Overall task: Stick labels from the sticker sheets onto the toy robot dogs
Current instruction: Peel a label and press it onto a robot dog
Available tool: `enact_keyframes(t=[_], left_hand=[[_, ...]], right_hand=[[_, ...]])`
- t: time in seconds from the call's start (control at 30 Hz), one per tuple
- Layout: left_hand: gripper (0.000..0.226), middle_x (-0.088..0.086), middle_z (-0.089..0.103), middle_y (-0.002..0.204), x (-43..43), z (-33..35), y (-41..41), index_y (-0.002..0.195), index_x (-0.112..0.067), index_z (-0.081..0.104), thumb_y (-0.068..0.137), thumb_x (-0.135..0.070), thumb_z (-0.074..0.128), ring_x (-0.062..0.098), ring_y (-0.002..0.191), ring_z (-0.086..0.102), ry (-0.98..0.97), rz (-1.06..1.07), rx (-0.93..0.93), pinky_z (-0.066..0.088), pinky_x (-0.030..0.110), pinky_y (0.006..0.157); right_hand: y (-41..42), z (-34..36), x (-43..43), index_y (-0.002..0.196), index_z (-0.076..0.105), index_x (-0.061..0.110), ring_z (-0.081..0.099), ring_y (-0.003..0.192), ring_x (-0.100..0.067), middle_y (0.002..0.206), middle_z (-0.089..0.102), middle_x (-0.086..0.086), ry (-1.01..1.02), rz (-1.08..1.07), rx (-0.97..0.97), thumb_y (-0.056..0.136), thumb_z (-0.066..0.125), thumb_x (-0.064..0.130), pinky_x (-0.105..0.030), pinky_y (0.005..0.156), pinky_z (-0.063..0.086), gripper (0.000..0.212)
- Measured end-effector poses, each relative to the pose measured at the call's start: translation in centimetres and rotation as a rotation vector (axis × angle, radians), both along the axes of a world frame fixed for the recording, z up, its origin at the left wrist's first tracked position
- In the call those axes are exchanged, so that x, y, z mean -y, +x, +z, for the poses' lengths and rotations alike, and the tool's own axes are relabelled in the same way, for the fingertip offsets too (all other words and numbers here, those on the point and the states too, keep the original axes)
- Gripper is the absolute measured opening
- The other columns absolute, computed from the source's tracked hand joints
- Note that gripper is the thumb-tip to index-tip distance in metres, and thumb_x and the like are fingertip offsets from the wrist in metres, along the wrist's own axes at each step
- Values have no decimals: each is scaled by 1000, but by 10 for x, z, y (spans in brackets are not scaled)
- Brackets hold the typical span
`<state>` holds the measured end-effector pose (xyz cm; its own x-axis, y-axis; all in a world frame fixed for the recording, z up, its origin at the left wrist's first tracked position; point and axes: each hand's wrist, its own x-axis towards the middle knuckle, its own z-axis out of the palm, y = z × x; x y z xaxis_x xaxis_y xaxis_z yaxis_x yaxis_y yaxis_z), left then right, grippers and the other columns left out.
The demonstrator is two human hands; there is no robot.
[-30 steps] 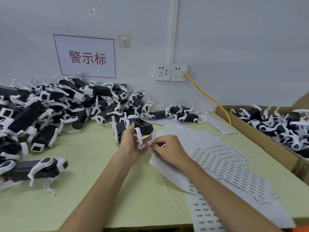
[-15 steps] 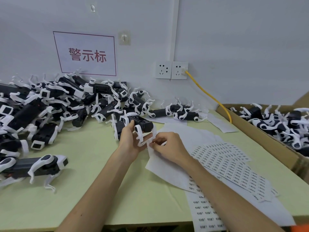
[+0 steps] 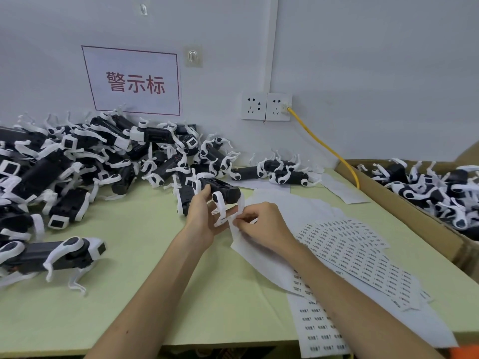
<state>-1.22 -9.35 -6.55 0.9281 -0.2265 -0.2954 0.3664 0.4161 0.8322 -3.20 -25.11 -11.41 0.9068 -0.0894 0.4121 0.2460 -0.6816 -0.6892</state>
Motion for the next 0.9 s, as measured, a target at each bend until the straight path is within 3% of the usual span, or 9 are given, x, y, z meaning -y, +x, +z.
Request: enact_keyframes(t=[0.07,0.17,0.3,0.43,0.6,0.7,0.83,0.9], left_hand=[[37,7,60,107,0,-1,1,120,-15,62,109,-44,43,33,96,68,0,11,8,57,39,72],[38,2,67,103,0,-1,2,123,-17,63,109,-45,42,29,82,74,18,52,31,61,40,66],[42,6,66,135,-1,0,2,136,-20,58,110,-47,40,32,98,76,13,80,28,58,56,94],[42,9,66,136,-1,2,1,132,-18,60,110,-47,38,34,103,75,12,86,37,56,59,97],[53,13,66,136,-1,-1,3,132,-6,60,110,-48,36,26,82,79,46,98,55,63,49,79],[50,11,65,134,0,0,1,138,-12,58,110,-48,37,23,68,76,42,120,67,63,44,70],[49,9,64,116,1,1,0,137,-14,58,110,-49,38,20,61,75,45,144,75,62,37,59],[50,10,65,124,1,1,0,139,-14,57,109,-50,38,20,61,76,46,150,72,61,35,52]], right_hand=[[0,0,0,85,83,17,68,76,-2,75,76,11,6,4,9,85,77,16,-7,69,45,6],[-1,1,0,81,82,17,69,76,-4,76,75,14,-10,25,21,87,73,13,-12,70,50,12],[2,0,0,78,82,18,69,75,-5,76,75,14,0,32,24,86,71,10,-16,72,52,15],[3,-2,1,76,81,23,68,72,-1,72,73,19,14,41,20,85,72,14,-12,70,49,16],[2,-2,1,77,81,26,68,71,1,71,73,22,51,57,6,84,78,16,-12,69,49,12],[1,0,1,80,82,23,68,73,1,73,74,21,36,65,-4,86,77,15,-11,70,48,11],[-1,3,-1,81,83,19,70,76,-6,75,75,14,22,49,3,87,72,12,-20,73,52,14],[-1,3,-2,80,83,19,70,77,-8,75,75,13,23,43,7,86,71,10,-20,74,52,16]])
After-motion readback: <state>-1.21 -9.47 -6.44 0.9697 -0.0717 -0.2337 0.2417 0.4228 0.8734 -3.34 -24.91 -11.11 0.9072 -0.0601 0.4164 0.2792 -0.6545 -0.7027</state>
